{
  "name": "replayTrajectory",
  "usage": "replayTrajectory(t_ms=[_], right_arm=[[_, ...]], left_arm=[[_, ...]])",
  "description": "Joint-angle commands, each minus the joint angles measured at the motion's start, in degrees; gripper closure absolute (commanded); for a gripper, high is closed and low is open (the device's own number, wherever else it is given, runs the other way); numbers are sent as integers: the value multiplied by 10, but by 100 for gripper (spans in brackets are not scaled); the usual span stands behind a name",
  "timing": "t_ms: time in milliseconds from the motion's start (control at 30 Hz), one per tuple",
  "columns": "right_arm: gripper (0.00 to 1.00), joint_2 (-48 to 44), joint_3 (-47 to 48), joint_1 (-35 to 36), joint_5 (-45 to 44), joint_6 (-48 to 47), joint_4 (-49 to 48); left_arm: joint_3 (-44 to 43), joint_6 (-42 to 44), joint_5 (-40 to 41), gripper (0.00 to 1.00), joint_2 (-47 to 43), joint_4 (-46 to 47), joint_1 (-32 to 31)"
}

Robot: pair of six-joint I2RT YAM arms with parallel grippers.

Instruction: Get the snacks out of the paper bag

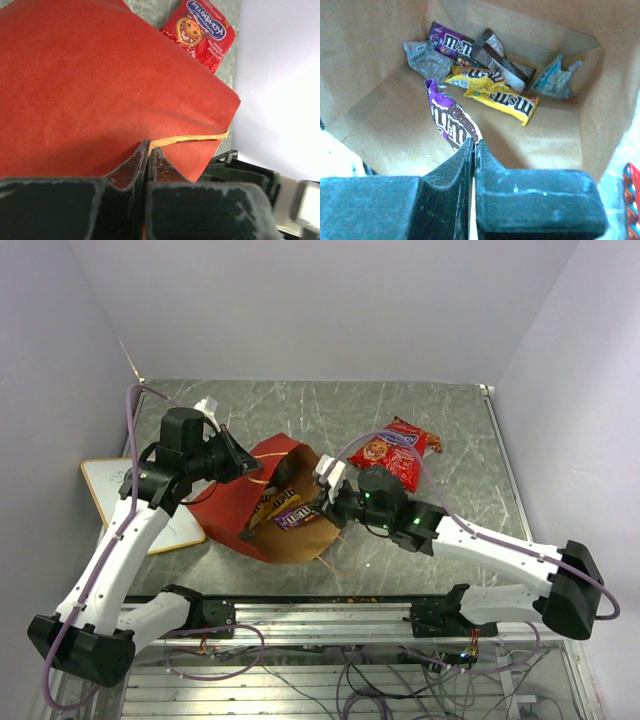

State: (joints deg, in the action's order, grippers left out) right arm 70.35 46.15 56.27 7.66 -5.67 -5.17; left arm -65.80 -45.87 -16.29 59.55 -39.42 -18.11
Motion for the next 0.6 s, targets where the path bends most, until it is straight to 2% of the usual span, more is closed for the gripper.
replayTrajectory(t_ms=[0,100,267,433,567], right_arm=[[100,-37,90,1,-41,53,210],[100,-49,171,1,-47,27,322],[100,-83,262,1,-142,48,430],[100,-108,305,1,-178,84,458],[100,-118,308,1,-261,166,450]], left_arm=[[-6,8,3,93,3,-11,-2],[-2,23,-8,93,11,-13,-1],[0,35,-21,93,23,-18,-2],[19,26,-33,93,19,1,-2],[23,30,-32,93,16,-10,-2]])
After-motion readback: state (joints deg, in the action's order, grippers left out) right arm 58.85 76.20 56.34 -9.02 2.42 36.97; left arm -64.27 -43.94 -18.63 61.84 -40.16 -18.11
